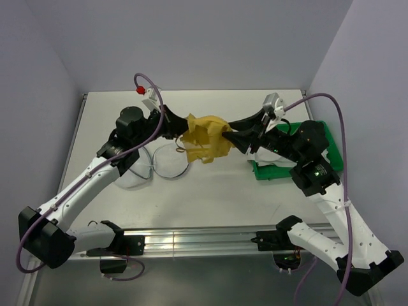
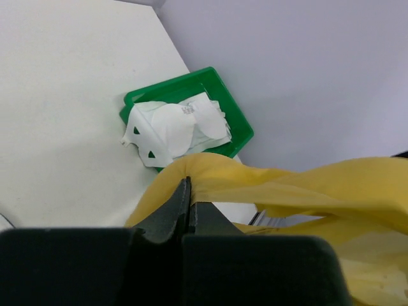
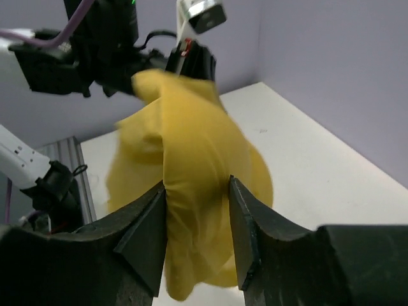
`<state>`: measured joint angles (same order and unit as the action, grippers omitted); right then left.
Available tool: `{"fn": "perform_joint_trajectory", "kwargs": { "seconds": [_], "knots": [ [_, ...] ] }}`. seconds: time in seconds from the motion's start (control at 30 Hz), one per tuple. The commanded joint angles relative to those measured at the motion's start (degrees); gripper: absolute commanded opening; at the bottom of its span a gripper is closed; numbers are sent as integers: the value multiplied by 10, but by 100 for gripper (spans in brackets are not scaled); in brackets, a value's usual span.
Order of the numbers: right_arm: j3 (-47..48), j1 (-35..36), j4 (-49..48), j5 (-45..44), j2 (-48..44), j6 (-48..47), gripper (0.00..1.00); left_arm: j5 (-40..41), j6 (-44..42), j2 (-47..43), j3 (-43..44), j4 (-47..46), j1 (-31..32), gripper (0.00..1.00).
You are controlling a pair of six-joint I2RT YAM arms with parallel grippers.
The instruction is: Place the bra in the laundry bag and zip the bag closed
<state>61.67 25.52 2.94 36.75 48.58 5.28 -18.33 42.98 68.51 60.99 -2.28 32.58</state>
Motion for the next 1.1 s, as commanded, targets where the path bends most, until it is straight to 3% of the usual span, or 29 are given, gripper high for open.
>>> {"fn": "perform_joint_trajectory", "kwargs": {
  "seconds": [0.0,0.07,0.2,0.3,0.4,0.63,0.87,1.07],
  "knots": [
    [-27,38,-16,-56,-1,-17,49,-23,32,4,29,-8,-19,0],
    [-45,48,-26,-54,-6,0,53,-17,34,3,35,-1,-24,0],
    [-94,50,-52,-77,-42,21,77,-7,31,-7,40,7,-37,0],
    [-89,50,-44,-82,-52,32,88,-3,30,-16,39,8,-42,0],
    [-73,50,-34,-88,-38,30,93,-7,29,-27,32,-7,-43,0],
    [-37,39,-14,-113,-2,6,98,-94,40,-40,-4,-89,-43,0],
    [55,21,38,-4,89,-36,99,-111,58,-46,-4,-84,-43,0],
    [44,21,49,90,107,-94,100,-139,88,-41,0,-82,-43,0]
  ]
}}
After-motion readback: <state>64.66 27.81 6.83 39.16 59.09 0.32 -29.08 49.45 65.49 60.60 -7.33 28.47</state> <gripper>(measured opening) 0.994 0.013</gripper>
